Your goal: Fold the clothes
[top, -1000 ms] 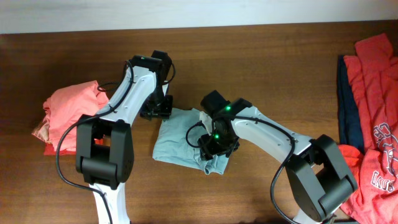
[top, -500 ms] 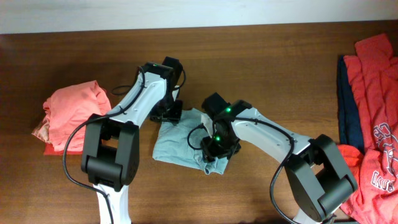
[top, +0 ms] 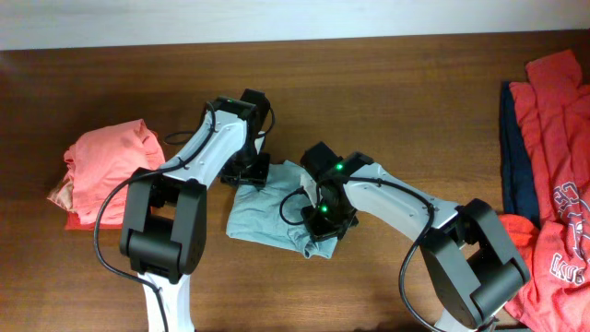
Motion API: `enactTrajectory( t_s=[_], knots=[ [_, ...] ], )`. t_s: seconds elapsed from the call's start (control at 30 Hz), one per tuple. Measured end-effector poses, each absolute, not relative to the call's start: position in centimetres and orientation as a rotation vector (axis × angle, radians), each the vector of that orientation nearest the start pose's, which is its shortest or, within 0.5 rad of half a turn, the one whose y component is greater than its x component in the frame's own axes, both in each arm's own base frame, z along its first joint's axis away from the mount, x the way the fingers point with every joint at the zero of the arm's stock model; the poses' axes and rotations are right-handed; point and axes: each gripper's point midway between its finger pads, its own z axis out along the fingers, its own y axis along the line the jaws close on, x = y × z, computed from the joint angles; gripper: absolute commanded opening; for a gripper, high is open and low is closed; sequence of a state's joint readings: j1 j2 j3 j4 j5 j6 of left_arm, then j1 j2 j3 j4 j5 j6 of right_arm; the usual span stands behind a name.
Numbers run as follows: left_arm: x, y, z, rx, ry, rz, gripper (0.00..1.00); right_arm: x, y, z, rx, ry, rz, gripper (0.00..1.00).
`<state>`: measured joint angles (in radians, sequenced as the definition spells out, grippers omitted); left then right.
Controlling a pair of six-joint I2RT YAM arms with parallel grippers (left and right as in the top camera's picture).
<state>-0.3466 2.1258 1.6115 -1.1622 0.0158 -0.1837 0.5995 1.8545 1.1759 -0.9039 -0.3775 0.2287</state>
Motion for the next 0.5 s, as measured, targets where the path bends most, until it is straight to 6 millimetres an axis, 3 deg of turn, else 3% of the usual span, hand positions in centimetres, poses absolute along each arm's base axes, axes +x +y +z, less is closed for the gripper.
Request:
enactTrajectory(
  t_s=[0.5],
  knots=[
    [35.3, -13.0, 2.5, 0.263, 3.237, 0.020, 0.50, 22.6, 24.8, 3.2, -0.592, 3.182, 0.715, 0.50]
  ],
)
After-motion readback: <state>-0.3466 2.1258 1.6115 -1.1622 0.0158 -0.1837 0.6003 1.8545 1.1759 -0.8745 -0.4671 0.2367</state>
